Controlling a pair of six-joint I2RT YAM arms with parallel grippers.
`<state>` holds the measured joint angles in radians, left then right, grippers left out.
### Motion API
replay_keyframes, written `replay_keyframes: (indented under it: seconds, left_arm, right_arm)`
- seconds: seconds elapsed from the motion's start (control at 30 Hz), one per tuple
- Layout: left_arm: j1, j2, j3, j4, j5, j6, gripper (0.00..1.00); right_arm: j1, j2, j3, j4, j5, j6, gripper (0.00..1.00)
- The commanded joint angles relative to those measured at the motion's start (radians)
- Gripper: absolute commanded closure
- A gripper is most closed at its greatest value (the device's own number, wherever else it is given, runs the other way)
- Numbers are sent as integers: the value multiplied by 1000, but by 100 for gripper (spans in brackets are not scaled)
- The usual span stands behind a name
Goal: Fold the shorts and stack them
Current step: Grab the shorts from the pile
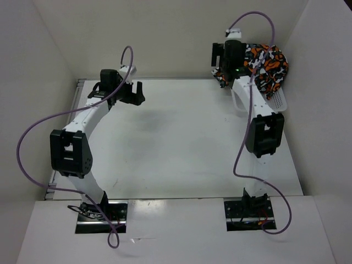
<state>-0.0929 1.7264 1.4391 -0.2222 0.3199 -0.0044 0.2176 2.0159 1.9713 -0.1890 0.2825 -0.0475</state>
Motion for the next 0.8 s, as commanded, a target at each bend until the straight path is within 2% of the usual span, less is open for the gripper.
replay_keyframes:
  seconds: [0.0,0.07,0.23,0.5,0.6,0.67,0.7,0.73,0.77]
  left_arm:
    - [-53,41,64,-39,-41,4,0]
    - [-71,61,90,-39,-54,4,0]
    - [-105,85,110,-77,-87,4,0]
    - [-125,116,110,-124,-45,4,0]
    - [-125,116,110,-134,-54,4,0]
    - [-125,125,110,-134,-65,4,0]
    - [-125,125,110,-134,-76,4,0]
    - [-125,125,110,-134,-76,4,0]
    - [-125,136,110,-134,-76,4,0]
  right_arm:
    - [-56,101,181,-41,274,216,1]
    - [-96,153,245,-67,305,294,1]
    - [-156,247,255,-90,356,342,1]
    - [-199,388,285,-81,365,324,1]
    - [-222,408,285,-107,325,336,1]
    - [-222,437,285,-90,336,327,17]
    - [-222,437,285,-81,346,327,29]
    - [-222,448,299,-81,346,327,52]
    - [-222,448,299,-81,346,327,61]
